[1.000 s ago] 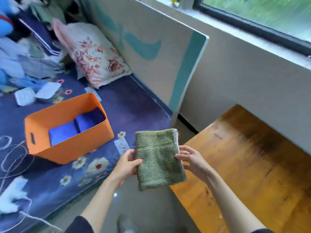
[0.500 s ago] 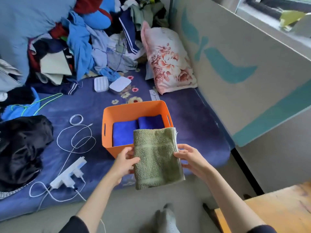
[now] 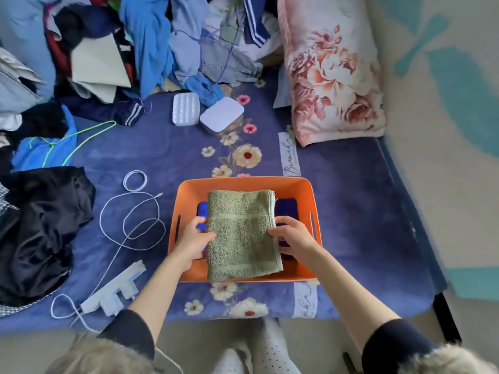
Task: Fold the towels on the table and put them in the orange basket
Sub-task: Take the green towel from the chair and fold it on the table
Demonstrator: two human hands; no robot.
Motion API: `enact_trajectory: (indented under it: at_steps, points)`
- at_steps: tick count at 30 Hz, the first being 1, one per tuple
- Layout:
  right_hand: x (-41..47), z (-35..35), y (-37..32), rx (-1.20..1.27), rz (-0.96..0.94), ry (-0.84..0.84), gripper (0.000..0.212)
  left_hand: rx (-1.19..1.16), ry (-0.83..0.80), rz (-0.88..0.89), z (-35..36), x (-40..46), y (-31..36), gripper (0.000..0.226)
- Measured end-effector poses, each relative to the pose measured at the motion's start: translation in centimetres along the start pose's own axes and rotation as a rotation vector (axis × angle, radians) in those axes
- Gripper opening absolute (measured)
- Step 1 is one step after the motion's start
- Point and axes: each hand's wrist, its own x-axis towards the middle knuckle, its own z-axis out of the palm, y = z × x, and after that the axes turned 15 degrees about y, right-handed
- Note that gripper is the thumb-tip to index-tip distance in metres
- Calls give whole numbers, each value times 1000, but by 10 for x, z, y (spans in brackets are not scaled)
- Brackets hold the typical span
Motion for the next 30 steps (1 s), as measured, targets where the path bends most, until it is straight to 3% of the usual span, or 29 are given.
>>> enact_trajectory:
  at_steps: [5, 9, 15, 21, 24, 27, 30]
  points:
    - [60, 46, 17, -116, 140, 7, 23, 238, 82, -60, 12, 58, -19, 42]
    - [95, 81, 37, -130, 238, 13, 22, 567, 175, 96, 24, 99, -38, 36]
    - [132, 109, 43, -159, 174, 92, 22, 724, 248, 279, 40, 136, -51, 29]
    - [145, 119, 51, -221, 125, 183, 20, 779, 252, 339, 45, 146, -59, 31]
    - [143, 122, 57, -326, -16, 291, 24, 788, 270, 393, 46, 149, -61, 48]
    - [129, 122, 63, -475, -271, 394, 37, 811, 273, 628, 47, 148, -64, 62]
    - [120, 120, 67, -881, -686, 288, 60, 999, 58, 877, 51, 149, -73, 83]
